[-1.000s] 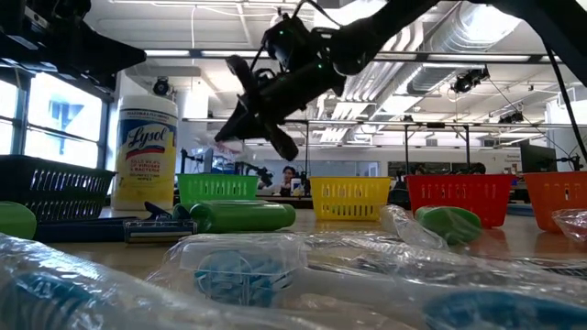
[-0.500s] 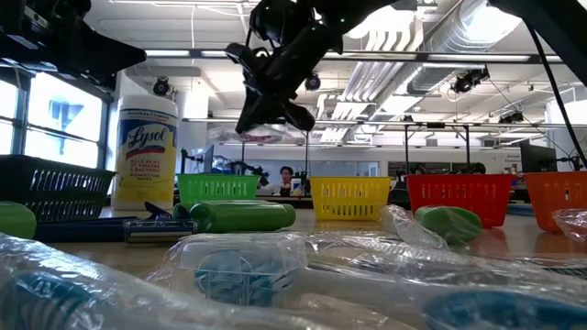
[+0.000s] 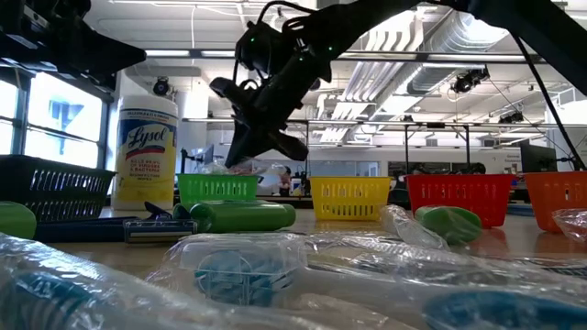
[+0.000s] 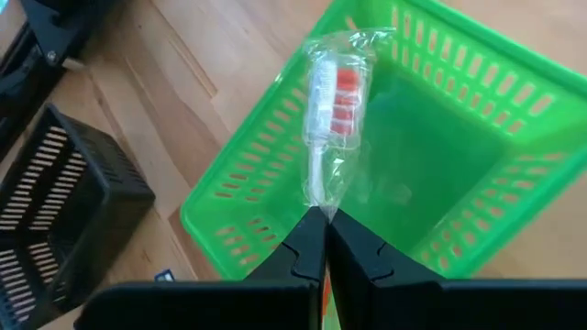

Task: Pick & Place Travel size toiletries
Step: Put the orange toothbrush into the green bin

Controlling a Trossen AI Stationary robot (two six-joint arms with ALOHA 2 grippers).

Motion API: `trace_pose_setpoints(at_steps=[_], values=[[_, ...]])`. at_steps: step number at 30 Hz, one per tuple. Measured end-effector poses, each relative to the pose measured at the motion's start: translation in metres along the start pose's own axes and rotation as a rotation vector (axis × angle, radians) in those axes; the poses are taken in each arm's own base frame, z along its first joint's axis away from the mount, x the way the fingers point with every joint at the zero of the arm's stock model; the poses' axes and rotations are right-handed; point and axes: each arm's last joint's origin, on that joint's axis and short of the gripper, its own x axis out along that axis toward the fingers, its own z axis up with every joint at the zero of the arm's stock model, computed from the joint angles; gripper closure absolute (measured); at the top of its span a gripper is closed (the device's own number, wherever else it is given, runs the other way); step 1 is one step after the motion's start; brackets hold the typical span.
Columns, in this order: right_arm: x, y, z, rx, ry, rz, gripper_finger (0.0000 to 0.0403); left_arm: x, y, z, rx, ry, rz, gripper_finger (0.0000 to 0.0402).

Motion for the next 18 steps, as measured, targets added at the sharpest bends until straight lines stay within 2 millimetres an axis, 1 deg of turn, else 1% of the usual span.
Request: trace_pose_setpoints(at_steps=[5,10,13,18], values=[[-0.0011,-0.0033,0.0036,-0.018,-0.014,-0.002,0.0400,0.0000,0.0000,-0.0001,0.001,0.001,0.000,0.0402],[-0.0009,0.0008,0.0025,-0.082,-0.006,0.034,0.0389,0.0000,0.0000,-0.0003,0.002,0.003,0.000,0.0402],[-0.0007,0.0027,0.0018,-0.086,-0.021,0.021,0.0367,0.0000,0.0000,-0.0004,0.002,0.004,0.000,0.0401],[-0.0012,0.0011,0.0047,-0.057,-0.039,0.020,0.0315,0.0000,0.0000,-0.0005,0.002,0.005,0.000,0.0402]])
